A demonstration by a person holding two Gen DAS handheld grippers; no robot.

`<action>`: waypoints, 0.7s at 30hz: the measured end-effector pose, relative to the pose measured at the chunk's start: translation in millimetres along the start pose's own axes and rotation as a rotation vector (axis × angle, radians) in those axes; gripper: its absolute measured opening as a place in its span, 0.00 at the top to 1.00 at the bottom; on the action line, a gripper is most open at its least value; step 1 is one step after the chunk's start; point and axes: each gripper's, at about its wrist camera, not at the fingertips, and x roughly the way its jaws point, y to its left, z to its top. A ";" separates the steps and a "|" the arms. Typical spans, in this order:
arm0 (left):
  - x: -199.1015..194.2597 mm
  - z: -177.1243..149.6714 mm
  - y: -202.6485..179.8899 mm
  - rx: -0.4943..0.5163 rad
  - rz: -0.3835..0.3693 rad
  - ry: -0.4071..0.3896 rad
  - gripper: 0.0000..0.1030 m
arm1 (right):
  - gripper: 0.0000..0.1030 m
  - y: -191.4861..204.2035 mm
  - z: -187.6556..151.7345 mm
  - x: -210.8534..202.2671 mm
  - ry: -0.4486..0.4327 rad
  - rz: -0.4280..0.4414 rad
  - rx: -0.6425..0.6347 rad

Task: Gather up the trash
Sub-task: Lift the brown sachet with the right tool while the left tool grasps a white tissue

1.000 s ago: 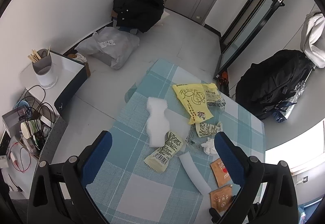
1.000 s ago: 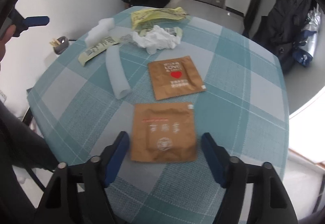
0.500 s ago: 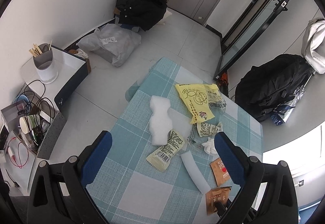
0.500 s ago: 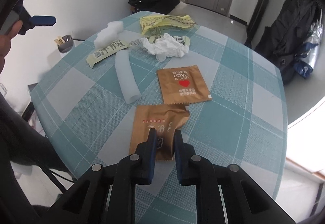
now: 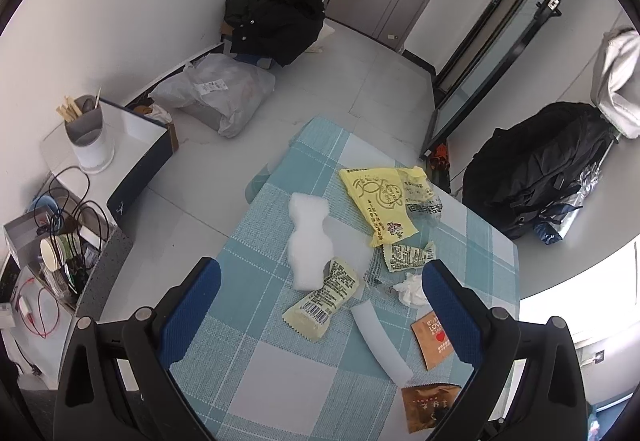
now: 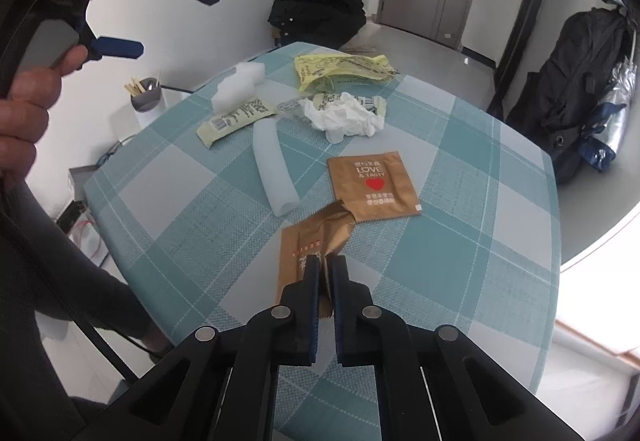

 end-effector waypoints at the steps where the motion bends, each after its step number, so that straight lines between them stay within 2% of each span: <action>1: 0.0 -0.1 -2.9 0.016 0.002 -0.003 0.04 | 0.96 -3.5 0.6 -2.3 -0.003 0.008 0.017; 8: 10.9 -7.5 -30.3 0.130 -0.015 0.030 0.04 | 0.96 -37.2 0.2 -25.7 -0.047 0.028 0.136; 16: 48.5 -23.0 -66.8 0.281 0.019 0.133 0.04 | 0.96 -70.7 -4.4 -58.1 -0.127 0.002 0.190; 21: 68.1 -23.2 -82.9 0.329 0.060 0.181 0.04 | 0.96 -79.9 -8.5 -60.6 -0.128 0.020 0.205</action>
